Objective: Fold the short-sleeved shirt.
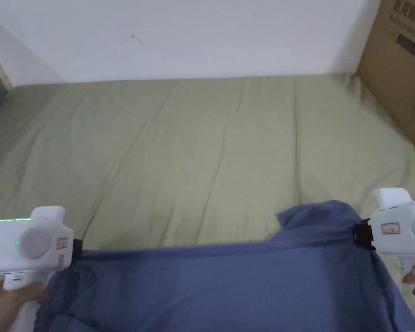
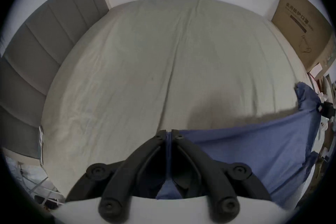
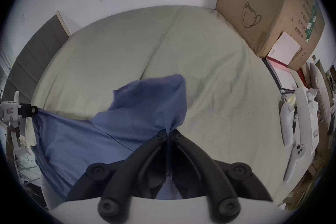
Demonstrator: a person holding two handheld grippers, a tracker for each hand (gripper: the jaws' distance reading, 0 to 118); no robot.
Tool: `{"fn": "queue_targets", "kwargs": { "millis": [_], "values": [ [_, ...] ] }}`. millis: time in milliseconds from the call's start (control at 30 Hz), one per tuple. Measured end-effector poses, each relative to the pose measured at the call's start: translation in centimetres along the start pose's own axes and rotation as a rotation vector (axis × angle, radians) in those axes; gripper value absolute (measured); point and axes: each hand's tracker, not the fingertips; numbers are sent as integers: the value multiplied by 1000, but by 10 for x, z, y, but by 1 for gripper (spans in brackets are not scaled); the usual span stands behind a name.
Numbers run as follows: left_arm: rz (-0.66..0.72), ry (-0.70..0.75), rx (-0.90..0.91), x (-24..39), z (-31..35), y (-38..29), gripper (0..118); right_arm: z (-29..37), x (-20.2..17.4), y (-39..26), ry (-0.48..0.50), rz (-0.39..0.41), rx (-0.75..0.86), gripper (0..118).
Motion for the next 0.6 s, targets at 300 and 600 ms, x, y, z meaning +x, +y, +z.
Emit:
{"fn": "queue_targets", "kwargs": {
  "millis": [300, 600],
  "values": [
    [-53, -10, 118, -15, 108, -66, 4, 88, 1, -64, -2, 20, 64, 4],
    [8, -34, -14, -32, 108, -183, 4, 125, 0, -196, -16, 4, -58, 4]
  ]
}}
